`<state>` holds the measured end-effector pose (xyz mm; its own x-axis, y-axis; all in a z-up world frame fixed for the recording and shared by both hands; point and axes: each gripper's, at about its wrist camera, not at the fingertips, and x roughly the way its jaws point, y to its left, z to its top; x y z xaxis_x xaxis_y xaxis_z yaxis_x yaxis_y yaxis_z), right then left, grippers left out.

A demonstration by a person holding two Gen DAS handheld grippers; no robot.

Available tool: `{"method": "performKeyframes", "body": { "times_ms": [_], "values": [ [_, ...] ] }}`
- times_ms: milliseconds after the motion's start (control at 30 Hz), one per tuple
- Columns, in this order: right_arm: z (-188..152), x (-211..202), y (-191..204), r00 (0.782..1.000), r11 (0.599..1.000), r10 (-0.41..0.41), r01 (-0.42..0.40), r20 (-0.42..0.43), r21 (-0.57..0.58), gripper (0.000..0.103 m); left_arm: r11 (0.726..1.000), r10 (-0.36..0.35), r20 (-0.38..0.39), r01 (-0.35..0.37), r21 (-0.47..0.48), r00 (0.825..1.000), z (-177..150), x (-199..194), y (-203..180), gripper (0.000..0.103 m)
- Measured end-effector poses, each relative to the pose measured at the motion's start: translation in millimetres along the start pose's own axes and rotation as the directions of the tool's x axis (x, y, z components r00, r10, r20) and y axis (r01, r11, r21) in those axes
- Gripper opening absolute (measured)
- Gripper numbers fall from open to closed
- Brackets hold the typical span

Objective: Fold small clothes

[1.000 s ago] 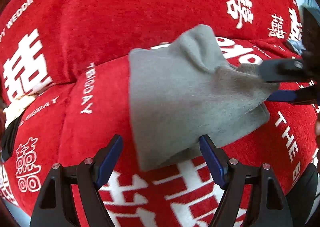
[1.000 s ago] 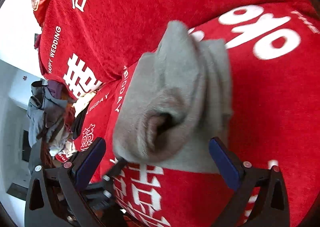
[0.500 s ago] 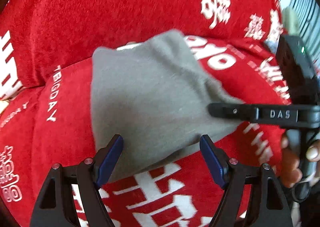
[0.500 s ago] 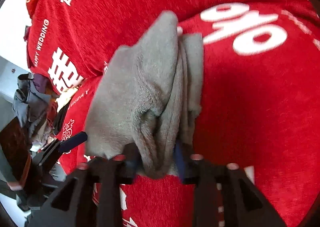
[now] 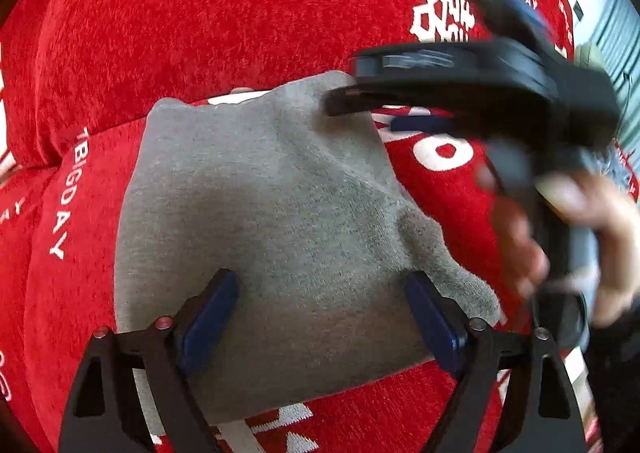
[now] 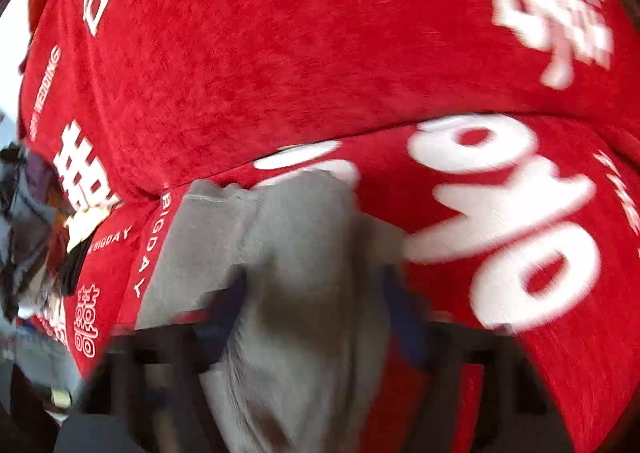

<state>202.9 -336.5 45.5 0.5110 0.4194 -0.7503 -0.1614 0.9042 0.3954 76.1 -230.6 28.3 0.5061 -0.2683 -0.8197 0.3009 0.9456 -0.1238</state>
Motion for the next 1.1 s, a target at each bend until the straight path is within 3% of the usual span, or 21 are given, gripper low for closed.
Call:
{"method": "performKeyframes", "body": {
  "times_ms": [67,167,233,300,333,400,467,533,600,667,767,867,933,967,1000,1067,1100],
  "values": [
    [6.5,-6.5,3.2,1.0,0.999,0.006,-0.005,0.023,-0.037,0.008,0.999,0.012,-0.005,-0.012,0.033,1.0,-3.5,1.5,-6.9,0.087],
    [12.0,-15.2,-6.7,0.997,0.998,0.001,0.003,0.075,-0.055,0.008,0.999,-0.036,-0.019,0.037,0.039,0.999,-6.3,3.7,-16.4,0.087],
    [11.9,4.5,-25.0,0.998,0.997,-0.065,0.066,0.017,-0.033,0.008,0.998,0.001,-0.018,0.001,0.063,1.0,-6.6,11.7,-27.6,0.088],
    [5.0,25.8,-34.1,0.996,0.997,-0.072,0.07,-0.049,-0.042,0.009,0.995,0.031,-0.011,-0.03,0.093,0.999,-8.1,18.0,-38.2,0.096],
    [2.6,25.8,-33.8,0.996,0.996,-0.075,0.073,-0.037,-0.054,0.01,0.994,0.039,-0.007,-0.038,0.099,0.999,-9.1,18.8,-40.3,0.096],
    [1.9,16.5,-31.3,0.996,0.995,-0.086,0.085,-0.01,-0.051,0.029,0.994,0.033,-0.01,-0.032,0.103,0.999,-10.0,16.1,-38.2,0.096],
    [2.3,-1.9,-33.1,0.995,0.994,-0.104,0.104,0.013,-0.022,0.055,0.998,-0.008,-0.033,0.01,0.065,0.999,-7.0,4.9,-27.4,0.096],
    [-4.2,-33.6,-30.6,0.988,0.991,-0.131,0.134,0.086,-0.026,0.059,0.997,-0.075,-0.024,0.075,0.007,0.997,-3.8,-16.0,-13.5,0.096],
    [-18.5,-62.0,-18.5,0.982,0.989,-0.126,0.136,0.14,-0.064,0.06,0.994,-0.102,0.03,0.103,-0.036,0.994,-2.9,-40.7,2.9,0.096],
    [-33.8,-78.0,3.3,0.981,0.986,-0.084,0.106,0.174,-0.127,0.06,0.993,-0.078,0.082,0.085,-0.083,0.994,-3.7,-60.0,25.3,0.096],
    [-60.8,-84.7,37.6,0.984,0.972,-0.024,0.064,0.175,-0.226,0.061,0.981,-0.023,0.095,0.04,-0.191,0.995,-9.8,-68.9,62.3,0.096],
    [-83.2,-71.0,54.4,0.993,0.956,0.015,0.021,0.119,-0.294,0.062,0.947,0.001,0.058,0.018,-0.321,0.998,-17.2,-57.2,96.2,0.096],
    [-93.1,-48.1,53.7,0.993,0.941,-0.075,0.101,0.093,-0.323,0.061,0.944,0.043,-0.012,-0.044,-0.328,0.999,-21.3,-36.8,99.9,0.096],
    [-96.7,-34.1,46.8,0.987,0.935,-0.146,0.161,0.071,-0.316,0.061,0.946,0.095,-0.074,-0.113,-0.303,0.993,-25.6,-22.0,99.5,0.096],
    [-99.0,-25.4,37.1,0.985,0.94,-0.17,0.174,0.041,-0.293,0.061,0.948,0.106,-0.104,-0.132,-0.29,0.989,-27.0,-15.4,99.4,0.097],
    [-101.8,-30.0,13.5,0.995,0.979,-0.101,0.103,0.019,-0.175,0.062,0.952,0.07,-0.129,-0.105,-0.288,0.989,-31.3,-5.8,99.4,0.097],
    [-102.7,-38.4,9.7,0.994,0.984,-0.106,0.108,0.025,-0.14,0.062,0.951,0.068,-0.122,-0.101,-0.292,0.99,-32.3,-10.4,98.7,0.097]
  ]
}}
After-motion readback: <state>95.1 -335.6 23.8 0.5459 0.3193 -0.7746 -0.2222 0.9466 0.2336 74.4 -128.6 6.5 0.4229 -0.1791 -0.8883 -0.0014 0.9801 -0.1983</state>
